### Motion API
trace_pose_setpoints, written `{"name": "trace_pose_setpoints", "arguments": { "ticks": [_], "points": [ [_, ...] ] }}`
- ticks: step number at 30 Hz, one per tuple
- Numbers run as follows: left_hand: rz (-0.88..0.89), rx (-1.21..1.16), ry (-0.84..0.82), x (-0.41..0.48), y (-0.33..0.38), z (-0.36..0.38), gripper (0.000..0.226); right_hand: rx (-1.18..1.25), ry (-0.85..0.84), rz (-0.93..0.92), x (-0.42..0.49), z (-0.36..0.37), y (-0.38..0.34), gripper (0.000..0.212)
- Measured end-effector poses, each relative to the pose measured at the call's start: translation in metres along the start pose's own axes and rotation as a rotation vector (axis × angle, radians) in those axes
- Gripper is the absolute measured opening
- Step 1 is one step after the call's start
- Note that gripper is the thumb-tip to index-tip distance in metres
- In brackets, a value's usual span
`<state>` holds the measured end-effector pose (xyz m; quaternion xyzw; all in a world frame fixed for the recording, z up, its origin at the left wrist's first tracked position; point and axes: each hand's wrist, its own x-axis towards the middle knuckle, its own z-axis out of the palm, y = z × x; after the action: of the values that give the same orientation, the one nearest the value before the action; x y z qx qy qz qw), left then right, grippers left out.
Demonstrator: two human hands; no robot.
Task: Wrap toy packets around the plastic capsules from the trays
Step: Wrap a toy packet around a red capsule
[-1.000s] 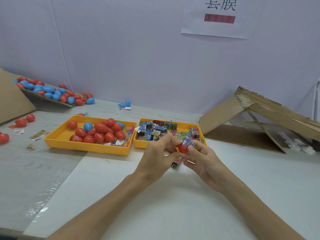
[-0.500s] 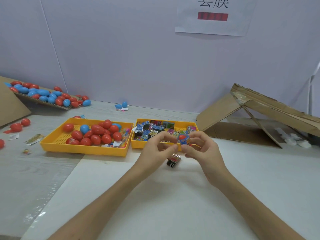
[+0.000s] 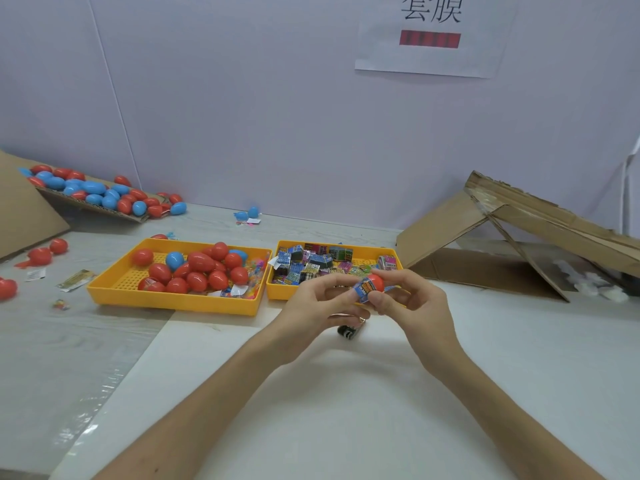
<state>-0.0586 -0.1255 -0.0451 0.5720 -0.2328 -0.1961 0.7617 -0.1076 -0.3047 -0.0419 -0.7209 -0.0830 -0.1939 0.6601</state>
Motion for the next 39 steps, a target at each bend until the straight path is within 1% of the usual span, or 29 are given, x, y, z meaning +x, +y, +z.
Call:
{"name": "trace_pose_setpoints", "arguments": {
  "ticks": [4, 8, 13, 20, 26, 31, 34, 37, 39],
  "points": [
    [0.006, -0.021, 0.008, -0.0001, -0.0003, 0.0, 0.028, 0.024, -0.004, -0.001, 0.0009, -0.002, 0.0016, 0.035],
    [0.024, 0.0, 0.003, -0.0003, -0.0019, 0.0, 0.029, 0.054, -0.016, 0.013, 0.0019, -0.0029, 0.002, 0.037],
    [0.048, 0.024, 0.017, -0.0004, 0.0002, 0.0011, 0.029, 0.078, -0.053, 0.017, 0.0014, -0.0033, -0.0002, 0.027],
    [0.046, 0.035, -0.01, 0.0007, -0.0051, -0.0015, 0.03, 0.072, -0.018, 0.017, 0.0023, -0.0025, 0.002, 0.027],
    [0.047, 0.032, -0.013, 0.0012, -0.0049, -0.0012, 0.033, 0.067, -0.033, -0.001, 0.0007, -0.0015, -0.0004, 0.017],
    [0.03, -0.037, -0.025, 0.0012, -0.0022, -0.0013, 0.035, 0.052, -0.075, -0.014, 0.001, 0.0002, -0.0023, 0.027],
    [0.002, -0.057, -0.08, -0.0001, -0.0008, -0.001, 0.031, 0.045, -0.061, -0.029, 0.0005, -0.0006, -0.001, 0.027],
    [-0.017, -0.03, -0.096, -0.0007, -0.0001, -0.0015, 0.028, 0.045, -0.046, -0.023, -0.0009, -0.0016, -0.0025, 0.022],
    [-0.026, -0.016, -0.096, -0.0011, 0.0003, -0.002, 0.029, 0.069, -0.043, -0.027, -0.0016, -0.0014, -0.0035, 0.023]
  ]
}}
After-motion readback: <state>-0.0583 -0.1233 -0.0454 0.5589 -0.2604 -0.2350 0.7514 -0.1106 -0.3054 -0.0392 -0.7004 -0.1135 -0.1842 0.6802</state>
